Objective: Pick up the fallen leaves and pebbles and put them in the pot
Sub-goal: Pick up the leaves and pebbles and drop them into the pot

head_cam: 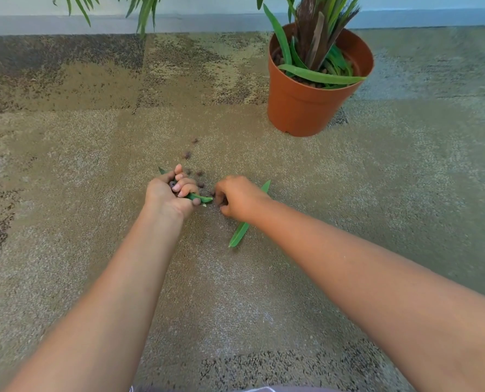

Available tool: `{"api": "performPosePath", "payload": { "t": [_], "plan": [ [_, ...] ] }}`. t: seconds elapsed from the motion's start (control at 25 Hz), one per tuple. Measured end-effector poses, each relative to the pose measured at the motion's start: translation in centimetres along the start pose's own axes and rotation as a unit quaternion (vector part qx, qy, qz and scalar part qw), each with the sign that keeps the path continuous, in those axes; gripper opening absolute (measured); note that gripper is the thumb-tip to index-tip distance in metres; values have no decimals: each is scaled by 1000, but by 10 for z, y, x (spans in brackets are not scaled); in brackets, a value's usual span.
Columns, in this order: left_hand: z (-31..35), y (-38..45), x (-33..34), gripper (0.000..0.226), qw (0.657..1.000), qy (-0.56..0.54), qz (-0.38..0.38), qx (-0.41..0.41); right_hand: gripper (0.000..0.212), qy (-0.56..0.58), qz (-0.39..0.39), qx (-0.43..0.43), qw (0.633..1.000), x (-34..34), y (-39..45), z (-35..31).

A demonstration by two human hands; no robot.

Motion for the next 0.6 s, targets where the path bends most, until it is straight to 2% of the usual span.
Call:
{"api": "performPosePath", "payload": {
  "t": [0.04, 0.08, 0.12, 0.16, 0.2, 0.24, 0.28, 0.36, 0.52, 0.6],
  "plan": [
    [-1, 0, 4, 36, 1000, -5, -5, 2, 12, 118, 5, 23, 993, -3, -2, 10],
    [-3, 1, 7, 35, 1000, -9, -10, 5, 8, 298, 9, 46, 953, -1, -7, 20],
    [-4, 1, 10, 34, 1000, -8, -11, 9, 5, 504, 7, 56, 862, 7, -13, 24],
    [-7, 1, 12, 32, 1000, -2, -9, 15, 5, 679, -6, 52, 733, 19, -18, 19],
    [-10, 0, 15, 30, 1000, 1, -7, 23, 6, 787, -13, 43, 616, 29, -22, 11],
    [-15, -1, 17, 29, 999, -2, -6, 35, 8, 846, -12, 36, 533, 35, -24, 5],
    [-21, -2, 20, 29, 999, -8, -6, 51, 10, 880, 1, 30, 474, 38, -27, 1],
    [-27, -4, 29, 29, 995, 8, -16, 101, 14, 915, 45, 22, 401, 34, -32, 0],
    [-30, -12, 59, 33, 975, 126, -74, 167, 25, 941, 133, 12, 311, 18, -40, 13],
    [-32, -17, 77, 34, 964, 163, -103, 183, 26, 949, 152, -14, 277, 11, -42, 14]
  ]
}}
Point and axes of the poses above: each hand's wrist, its own y-axis towards the middle knuckle, its own x-axis out of the palm, z = x × y, the point moved 9 cm from there along y, towards the middle knuckle, and after that the axes turned 14 degrees about -z, right-handed, at the moved point
